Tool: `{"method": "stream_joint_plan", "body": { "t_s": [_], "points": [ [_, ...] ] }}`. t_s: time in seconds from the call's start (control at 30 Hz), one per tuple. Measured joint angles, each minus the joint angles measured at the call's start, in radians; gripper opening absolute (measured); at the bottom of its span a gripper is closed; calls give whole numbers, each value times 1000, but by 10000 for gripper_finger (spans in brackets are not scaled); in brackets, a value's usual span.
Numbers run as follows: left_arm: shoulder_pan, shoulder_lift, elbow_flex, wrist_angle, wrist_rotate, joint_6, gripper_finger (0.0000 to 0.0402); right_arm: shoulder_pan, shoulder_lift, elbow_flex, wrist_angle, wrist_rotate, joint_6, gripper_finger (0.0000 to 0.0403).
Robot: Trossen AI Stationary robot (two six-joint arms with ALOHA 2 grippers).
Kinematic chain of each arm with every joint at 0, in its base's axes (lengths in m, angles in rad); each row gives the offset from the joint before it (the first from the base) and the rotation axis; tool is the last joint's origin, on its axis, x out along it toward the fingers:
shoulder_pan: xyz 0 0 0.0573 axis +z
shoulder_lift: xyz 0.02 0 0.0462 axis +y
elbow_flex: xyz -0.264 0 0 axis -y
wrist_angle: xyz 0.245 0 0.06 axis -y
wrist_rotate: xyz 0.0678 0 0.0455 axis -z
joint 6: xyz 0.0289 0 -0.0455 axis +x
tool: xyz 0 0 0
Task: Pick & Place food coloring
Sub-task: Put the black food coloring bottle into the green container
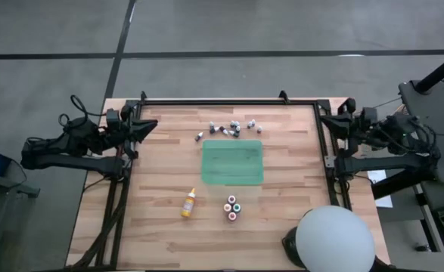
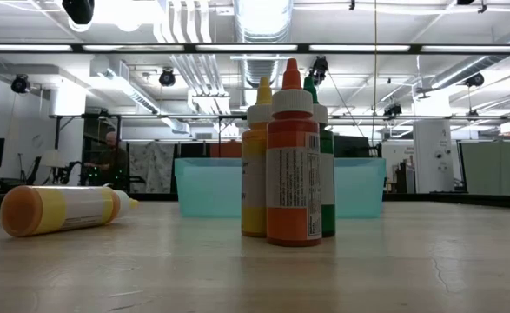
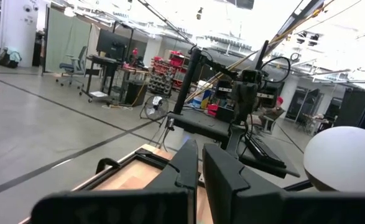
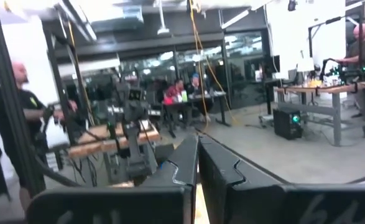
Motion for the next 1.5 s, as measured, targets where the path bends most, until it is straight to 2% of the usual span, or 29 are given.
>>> {"method": "stream_joint_plan", "body": {
  "t_s": [0.2, 0.43, 0.83, 1.5],
  "points": [
    [0, 0, 0, 0, -1, 0, 0, 0, -34, 1, -22, 2, 68, 9],
    [0, 0, 0, 0, -1, -1, 0, 0, -17, 82, -238, 2, 154, 9],
    [2, 0, 0, -6, -2, -2, 0, 0, -18, 259, -489, 2, 93, 9],
    [2, 0, 0, -5, -2, -2, 0, 0, -15, 251, -495, 1, 88, 9]
  ]
}}
